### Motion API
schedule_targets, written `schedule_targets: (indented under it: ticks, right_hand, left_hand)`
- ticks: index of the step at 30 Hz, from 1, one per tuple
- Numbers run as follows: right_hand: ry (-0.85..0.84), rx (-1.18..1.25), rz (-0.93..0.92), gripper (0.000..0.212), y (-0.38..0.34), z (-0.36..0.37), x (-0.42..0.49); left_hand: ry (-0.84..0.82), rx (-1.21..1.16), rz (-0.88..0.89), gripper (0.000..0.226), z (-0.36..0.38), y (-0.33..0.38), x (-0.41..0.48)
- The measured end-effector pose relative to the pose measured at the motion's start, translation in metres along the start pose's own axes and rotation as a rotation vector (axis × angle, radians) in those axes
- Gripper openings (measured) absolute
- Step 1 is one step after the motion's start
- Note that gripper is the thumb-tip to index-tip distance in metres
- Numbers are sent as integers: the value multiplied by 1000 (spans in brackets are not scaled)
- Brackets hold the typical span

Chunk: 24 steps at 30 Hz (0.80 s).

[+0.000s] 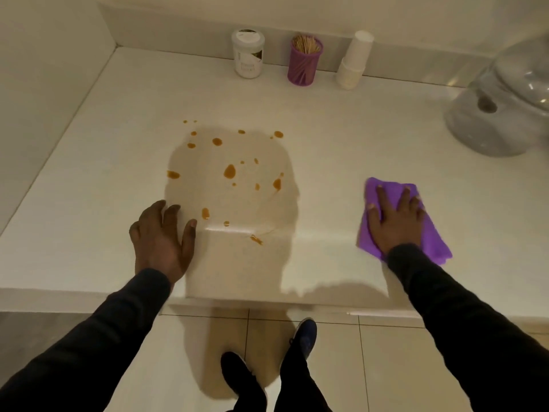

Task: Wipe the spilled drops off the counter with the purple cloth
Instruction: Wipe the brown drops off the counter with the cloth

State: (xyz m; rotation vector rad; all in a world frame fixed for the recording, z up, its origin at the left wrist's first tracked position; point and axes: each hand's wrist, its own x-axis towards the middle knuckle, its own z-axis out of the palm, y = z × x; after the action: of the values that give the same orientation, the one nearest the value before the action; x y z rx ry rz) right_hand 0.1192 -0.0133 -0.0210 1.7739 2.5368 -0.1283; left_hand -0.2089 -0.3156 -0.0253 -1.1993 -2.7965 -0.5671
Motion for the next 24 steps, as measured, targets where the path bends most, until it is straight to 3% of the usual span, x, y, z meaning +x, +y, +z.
schedule_targets:
  ticks: [2, 4, 9, 12, 14, 17, 21, 22, 24]
  right_hand:
    - [-1, 18, 75, 71, -14, 2, -4]
    - [17, 29, 28, 71, -54, 8, -27]
    - [-12, 146, -481, 59, -161, 21, -129]
    - [-72, 159, -787, 54, -142, 21, -131]
    - [-63, 132, -725, 53, -102, 23, -96]
    - [5, 89, -341, 57, -50, 13, -29]
    - [3, 112, 116, 63, -104, 6, -11]
    - [2, 130, 133, 66, -133, 10, -23]
    - [-5, 131, -43, 67, -191, 22, -62]
  left_hand:
    - [6, 0, 8, 54, 0, 0, -1]
    - [-3, -6, -4, 55, 0, 1, 0]
    - [-36, -13, -33, 62, 1, 0, 0]
    - [-35, -20, -33, 61, 0, -1, 0]
    - [-41, -18, -32, 59, -1, -1, 1]
    - [-63, 4, -40, 59, -1, -1, 3]
    - [-81, 12, -42, 59, 0, -1, 5]
    - [-83, 14, -44, 59, 0, -1, 5]
    - [-84, 10, -49, 58, 0, -1, 4]
